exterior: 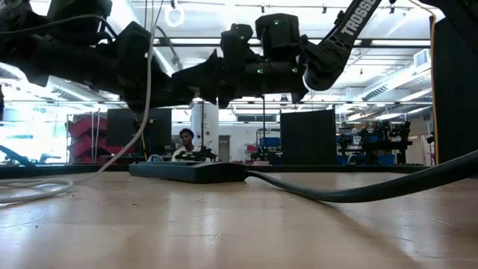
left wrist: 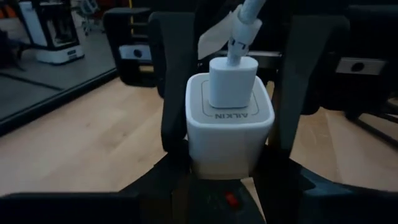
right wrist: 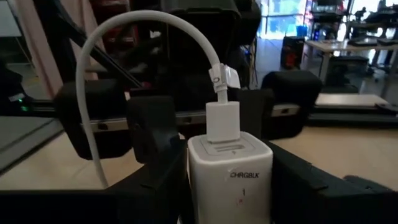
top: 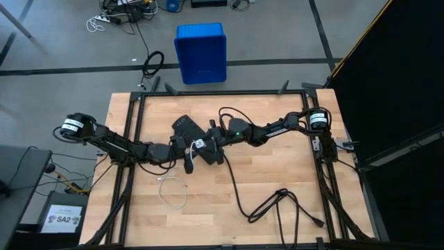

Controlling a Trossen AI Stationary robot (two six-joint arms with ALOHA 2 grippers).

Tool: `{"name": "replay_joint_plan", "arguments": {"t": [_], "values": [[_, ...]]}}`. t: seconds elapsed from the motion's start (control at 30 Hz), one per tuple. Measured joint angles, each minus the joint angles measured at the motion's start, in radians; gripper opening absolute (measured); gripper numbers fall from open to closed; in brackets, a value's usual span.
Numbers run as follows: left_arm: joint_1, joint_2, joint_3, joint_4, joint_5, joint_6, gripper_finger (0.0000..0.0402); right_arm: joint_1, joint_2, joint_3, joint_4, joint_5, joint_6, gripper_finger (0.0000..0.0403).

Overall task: Insert USB
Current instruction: Insert the white USB cable into the white charger adapter

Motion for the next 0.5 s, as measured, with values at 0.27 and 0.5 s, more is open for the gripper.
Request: {"name": "replay_joint_plan", "arguments": {"t": [0.27,0.5], "values": [[-0.004,0.001,-0.002,-0.068,-0.003,-0.058,0.0125,-0.001,-0.001,0.0,-0.082,0.007,-0.002,0.0164],[-0.004,0.004,-0.001,-0.114,0.01,-0.106,0.0125,-0.002,-0.003,0.001,-0.127,0.007,-0.002,0.0158]]}}
